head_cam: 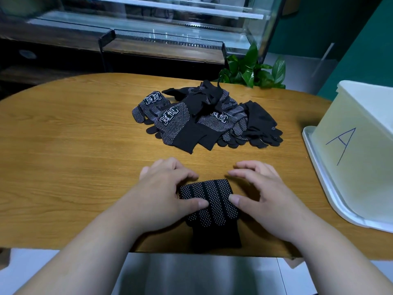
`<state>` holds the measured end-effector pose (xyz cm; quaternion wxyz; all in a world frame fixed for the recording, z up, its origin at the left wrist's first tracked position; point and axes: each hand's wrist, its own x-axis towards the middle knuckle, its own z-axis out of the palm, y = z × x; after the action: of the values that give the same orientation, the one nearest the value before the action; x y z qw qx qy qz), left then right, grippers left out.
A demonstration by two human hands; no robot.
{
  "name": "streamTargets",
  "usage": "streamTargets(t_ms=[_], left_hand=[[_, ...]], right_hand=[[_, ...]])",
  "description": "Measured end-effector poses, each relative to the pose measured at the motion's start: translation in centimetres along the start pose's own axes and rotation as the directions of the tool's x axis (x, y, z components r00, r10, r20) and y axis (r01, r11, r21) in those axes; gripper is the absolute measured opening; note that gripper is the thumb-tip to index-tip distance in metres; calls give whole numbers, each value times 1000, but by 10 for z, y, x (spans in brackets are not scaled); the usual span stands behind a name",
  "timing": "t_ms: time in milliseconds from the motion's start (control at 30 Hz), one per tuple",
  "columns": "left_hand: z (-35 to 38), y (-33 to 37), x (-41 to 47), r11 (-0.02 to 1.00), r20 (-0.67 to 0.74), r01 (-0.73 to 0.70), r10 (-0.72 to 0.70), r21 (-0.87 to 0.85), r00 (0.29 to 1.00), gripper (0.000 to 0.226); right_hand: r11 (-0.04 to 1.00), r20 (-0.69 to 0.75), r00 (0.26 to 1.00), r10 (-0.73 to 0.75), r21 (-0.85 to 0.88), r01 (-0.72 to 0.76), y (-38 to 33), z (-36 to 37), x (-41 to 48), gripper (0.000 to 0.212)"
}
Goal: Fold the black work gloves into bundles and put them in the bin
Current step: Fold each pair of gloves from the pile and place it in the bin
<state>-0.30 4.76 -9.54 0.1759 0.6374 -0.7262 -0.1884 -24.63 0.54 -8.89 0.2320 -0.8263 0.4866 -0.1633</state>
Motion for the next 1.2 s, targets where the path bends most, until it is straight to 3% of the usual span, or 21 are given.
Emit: streamTargets(t_ms=[300, 500, 667, 867, 1067, 1200], left_hand=[[-4, -17, -2, 999, 32, -38, 38, 23, 999, 72], [-1, -16, 0, 998, 86, -11, 5, 66, 996, 71], [-1, -14, 2, 998, 124, -13, 4, 67, 992, 70], [0, -12, 3, 997, 108, -76, 78, -22, 991, 53], [4, -9, 4, 962, 17, -221, 226, -163, 974, 45], [1, -1, 3, 931, -5, -339, 342, -137, 940, 39]], right_hand=[[998, 105, 994, 7, 58, -13, -1, 2, 3, 67], [1000, 132, 991, 8, 19, -11, -9, 3, 5, 34], [1000, 120, 993, -3, -26, 6, -9, 7, 7, 36], [999, 159, 986, -38, -32, 43, -5, 9, 8, 41], [989, 73, 989, -131, 75, 125, -9, 13, 1, 30], [969, 25, 972, -235, 85, 232, -10, 19, -4, 39]])
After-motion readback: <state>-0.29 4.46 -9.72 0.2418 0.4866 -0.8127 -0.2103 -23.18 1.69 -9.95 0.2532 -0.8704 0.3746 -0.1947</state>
